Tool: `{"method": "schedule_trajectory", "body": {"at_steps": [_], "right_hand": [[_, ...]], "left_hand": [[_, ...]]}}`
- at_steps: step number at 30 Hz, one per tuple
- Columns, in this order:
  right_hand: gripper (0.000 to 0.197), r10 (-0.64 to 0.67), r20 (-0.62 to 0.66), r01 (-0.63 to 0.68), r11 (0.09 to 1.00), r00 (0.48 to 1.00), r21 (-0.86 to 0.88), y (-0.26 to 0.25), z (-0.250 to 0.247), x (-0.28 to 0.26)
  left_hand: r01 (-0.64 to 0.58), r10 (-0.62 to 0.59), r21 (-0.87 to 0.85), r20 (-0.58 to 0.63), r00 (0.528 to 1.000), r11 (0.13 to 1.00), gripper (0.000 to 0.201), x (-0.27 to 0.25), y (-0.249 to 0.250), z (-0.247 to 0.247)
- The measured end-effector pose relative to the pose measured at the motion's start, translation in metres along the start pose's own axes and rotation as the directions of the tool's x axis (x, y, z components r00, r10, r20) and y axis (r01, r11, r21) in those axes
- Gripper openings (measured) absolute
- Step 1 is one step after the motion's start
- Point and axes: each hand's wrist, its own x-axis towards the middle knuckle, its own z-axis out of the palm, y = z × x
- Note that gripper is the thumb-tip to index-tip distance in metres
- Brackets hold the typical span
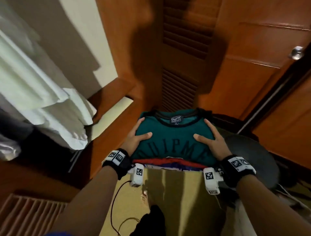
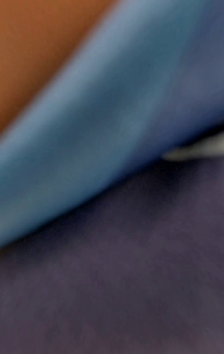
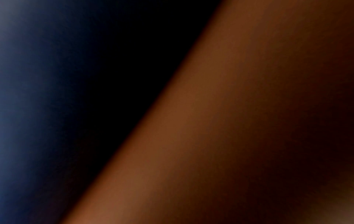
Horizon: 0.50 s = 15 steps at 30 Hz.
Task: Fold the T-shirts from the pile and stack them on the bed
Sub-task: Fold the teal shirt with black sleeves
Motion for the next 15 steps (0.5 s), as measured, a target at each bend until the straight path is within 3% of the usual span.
{"method": "schedule_trajectory", "body": {"at_steps": [9, 15], "right_hand": [[0.087, -0.007, 0.298, 0.029, 0.997, 0.955, -0.069, -0.066, 0.181, 0.238], [0.090, 0.005, 0.382, 0.055, 0.988, 0.924, -0.146, -0.094, 0.266, 0.354]], "left_hand": [[-0.090, 0.032, -0.211, -0.266, 0.963, 0.973, 0.074, 0.137, 0.068, -0.178], [-0.130, 0.038, -0.216, -0.386, 0.922, 0.968, 0.073, 0.201, 0.104, -0.252]]}}
